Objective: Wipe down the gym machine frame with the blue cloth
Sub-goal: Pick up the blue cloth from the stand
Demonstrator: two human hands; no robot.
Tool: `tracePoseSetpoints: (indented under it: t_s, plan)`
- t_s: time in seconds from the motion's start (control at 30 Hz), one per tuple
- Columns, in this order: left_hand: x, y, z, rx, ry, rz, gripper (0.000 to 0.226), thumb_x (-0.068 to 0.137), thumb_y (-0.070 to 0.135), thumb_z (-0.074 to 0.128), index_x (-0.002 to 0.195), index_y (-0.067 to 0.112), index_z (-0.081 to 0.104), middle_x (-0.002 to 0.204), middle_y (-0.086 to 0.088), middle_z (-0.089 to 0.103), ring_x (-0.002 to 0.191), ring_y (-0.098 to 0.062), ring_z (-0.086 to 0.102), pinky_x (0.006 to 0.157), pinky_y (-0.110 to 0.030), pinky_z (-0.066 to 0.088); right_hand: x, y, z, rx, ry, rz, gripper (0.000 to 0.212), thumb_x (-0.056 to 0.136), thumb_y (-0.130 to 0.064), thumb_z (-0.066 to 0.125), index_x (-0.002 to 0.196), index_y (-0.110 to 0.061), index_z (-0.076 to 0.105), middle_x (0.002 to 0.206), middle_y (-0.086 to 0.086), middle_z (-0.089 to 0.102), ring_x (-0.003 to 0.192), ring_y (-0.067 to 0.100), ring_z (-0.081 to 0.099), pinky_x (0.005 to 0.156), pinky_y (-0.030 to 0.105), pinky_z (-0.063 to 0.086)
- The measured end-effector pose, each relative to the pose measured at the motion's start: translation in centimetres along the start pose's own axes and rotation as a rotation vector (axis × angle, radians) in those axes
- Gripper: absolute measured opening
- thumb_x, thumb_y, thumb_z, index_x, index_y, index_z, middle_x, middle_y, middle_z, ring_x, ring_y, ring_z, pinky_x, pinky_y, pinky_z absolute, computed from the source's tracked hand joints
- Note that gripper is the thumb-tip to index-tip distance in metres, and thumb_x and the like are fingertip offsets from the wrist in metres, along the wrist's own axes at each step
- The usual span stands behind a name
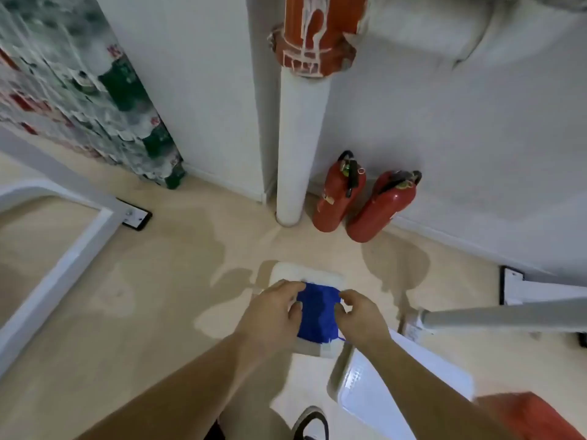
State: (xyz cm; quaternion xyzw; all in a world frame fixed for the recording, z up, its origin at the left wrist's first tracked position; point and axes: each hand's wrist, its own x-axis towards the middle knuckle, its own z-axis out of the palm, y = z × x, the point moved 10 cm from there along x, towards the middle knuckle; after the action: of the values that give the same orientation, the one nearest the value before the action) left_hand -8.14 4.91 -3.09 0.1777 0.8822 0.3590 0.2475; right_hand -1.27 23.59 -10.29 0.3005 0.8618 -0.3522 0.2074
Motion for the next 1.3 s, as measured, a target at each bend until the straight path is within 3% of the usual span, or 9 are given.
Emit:
tracePoseSetpoints:
  t_s: [0.13,0.33,0.47,0.57,0.8,0.93,1.03,1.2,1.3]
  plan:
    - [4.8,-6.0,4.4,0.0,-0.035,-0.007,0.039,0.098,0.014,0.056,0.136,0.02,0.061,0.129,0.009,0.065,0.109,-0.01,0.064,0.096,-0.022,0.048,7.6,3.0,4.8,-0.007,0.044,0.057,0.029,0.096,-0.024,0.051,0.124,-0.025,0.061,0.116,-0.001,0.062,0.082,0.015,0.063,0.078,0.038,0.056]
    - [7.3,-12.1,8.0,-0.021,-0.084,-0.05,0.04,0.099,0.016,0.053,0.137,0.027,0.059,0.129,0.015,0.061,0.111,-0.006,0.06,0.096,-0.019,0.045,14.9,6.9,11.1,-0.139,0.005,0.057,0.048,0.101,-0.026,0.052,0.148,-0.021,0.044,0.134,0.005,0.056,0.115,0.027,0.058,0.081,0.034,0.05]
    - [7.3,-14.0,9.1,-0.033,-0.108,-0.078,0.041,0.098,0.02,0.055,0.139,0.028,0.057,0.134,0.015,0.061,0.109,-0.003,0.061,0.098,-0.025,0.049,15.6,9.6,12.4,-0.287,-0.043,0.12,0.021,0.099,-0.026,0.055,0.114,-0.021,0.068,0.111,0.004,0.064,0.093,0.022,0.063,0.077,0.037,0.057]
    - [6.9,-14.1,8.6,-0.086,-0.088,-0.108,0.04,0.098,0.02,0.057,0.137,0.027,0.059,0.131,0.017,0.061,0.106,-0.002,0.062,0.098,-0.029,0.051,14.4,9.1,11.4,-0.257,0.005,0.136,0.019,0.097,-0.021,0.053,0.084,-0.017,0.066,0.091,0.002,0.061,0.074,0.017,0.059,0.068,0.037,0.059]
    - [2.0,-6.7,0.4,-0.225,0.027,-0.08,0.04,0.087,0.026,0.07,0.126,0.031,0.064,0.116,0.022,0.064,0.105,-0.001,0.062,0.092,-0.027,0.052,3.6,-5.1,3.2,0.361,0.042,-0.061,0.016,0.099,-0.015,0.058,0.085,-0.016,0.051,0.07,-0.006,0.055,0.06,0.0,0.052,0.059,0.016,0.04]
    - [-3.2,2.0,-8.2,-0.283,0.072,-0.026,0.053,0.077,0.036,0.08,0.123,0.048,0.057,0.118,0.025,0.062,0.11,0.001,0.059,0.09,-0.012,0.045,-5.2,-16.5,-5.3,0.503,0.019,-0.229,0.013,0.096,-0.014,0.066,0.085,-0.012,0.06,0.073,0.002,0.063,0.063,0.009,0.058,0.061,0.025,0.05]
    - [-7.3,8.7,-15.9,-0.286,0.16,-0.001,0.041,0.081,0.031,0.078,0.116,0.042,0.059,0.111,0.02,0.066,0.105,-0.006,0.063,0.088,-0.019,0.048,-11.7,-24.6,-11.2,0.583,0.0,-0.309,0.01,0.094,-0.013,0.069,0.085,-0.011,0.065,0.075,-0.002,0.066,0.072,0.019,0.065,0.069,0.038,0.056]
    - [-14.3,16.3,-29.9,-0.377,0.424,-0.034,0.022,0.095,0.009,0.063,0.096,0.031,0.069,0.091,0.013,0.072,0.089,-0.012,0.07,0.078,-0.034,0.056,-21.6,-37.4,-18.3,0.589,-0.064,-0.438,0.006,0.094,-0.022,0.071,0.09,-0.022,0.075,0.081,-0.006,0.074,0.077,0.01,0.069,0.069,0.026,0.055]
    - [-17.6,19.3,-36.5,-0.472,0.48,-0.058,0.017,0.096,0.013,0.063,0.098,0.027,0.072,0.092,0.014,0.075,0.092,-0.006,0.071,0.082,-0.03,0.057,-26.6,-44.1,-19.7,0.62,-0.204,-0.5,0.008,0.096,-0.025,0.071,0.097,-0.025,0.078,0.084,-0.003,0.077,0.079,0.008,0.073,0.068,0.025,0.057]
